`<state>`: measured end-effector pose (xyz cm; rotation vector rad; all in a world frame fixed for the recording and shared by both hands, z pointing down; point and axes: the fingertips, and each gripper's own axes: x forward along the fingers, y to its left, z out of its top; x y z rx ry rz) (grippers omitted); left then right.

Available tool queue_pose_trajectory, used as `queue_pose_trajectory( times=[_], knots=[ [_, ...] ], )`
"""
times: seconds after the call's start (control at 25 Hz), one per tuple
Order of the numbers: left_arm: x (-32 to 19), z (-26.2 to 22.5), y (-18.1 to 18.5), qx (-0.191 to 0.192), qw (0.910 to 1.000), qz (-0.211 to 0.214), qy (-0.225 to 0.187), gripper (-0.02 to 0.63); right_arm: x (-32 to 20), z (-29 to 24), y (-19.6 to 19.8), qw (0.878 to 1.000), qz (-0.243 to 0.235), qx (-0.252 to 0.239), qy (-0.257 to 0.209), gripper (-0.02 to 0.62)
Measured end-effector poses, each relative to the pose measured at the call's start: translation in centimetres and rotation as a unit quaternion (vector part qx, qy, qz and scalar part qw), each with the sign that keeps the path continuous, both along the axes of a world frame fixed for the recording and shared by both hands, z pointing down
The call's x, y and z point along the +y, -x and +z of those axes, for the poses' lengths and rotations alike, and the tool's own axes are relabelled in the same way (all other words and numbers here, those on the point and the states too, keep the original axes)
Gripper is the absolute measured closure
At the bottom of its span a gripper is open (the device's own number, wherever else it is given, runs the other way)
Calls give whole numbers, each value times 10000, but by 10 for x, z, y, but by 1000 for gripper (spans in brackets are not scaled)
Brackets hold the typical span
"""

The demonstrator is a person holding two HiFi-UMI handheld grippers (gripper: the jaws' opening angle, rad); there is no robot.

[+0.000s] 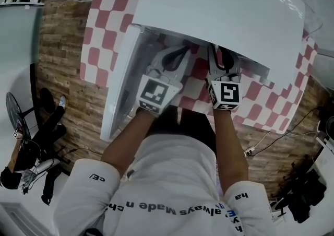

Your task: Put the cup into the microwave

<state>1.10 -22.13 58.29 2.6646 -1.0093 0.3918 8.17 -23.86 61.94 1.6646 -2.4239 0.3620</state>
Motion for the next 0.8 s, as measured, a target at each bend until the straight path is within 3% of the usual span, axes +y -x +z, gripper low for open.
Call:
queue_pose_trajectory(
  times=[0.8],
  knots=[
    [36, -133, 3, 537, 9984, -26, -201, 606, 80, -152, -12, 9995, -331, 7, 7, 529]
  ],
)
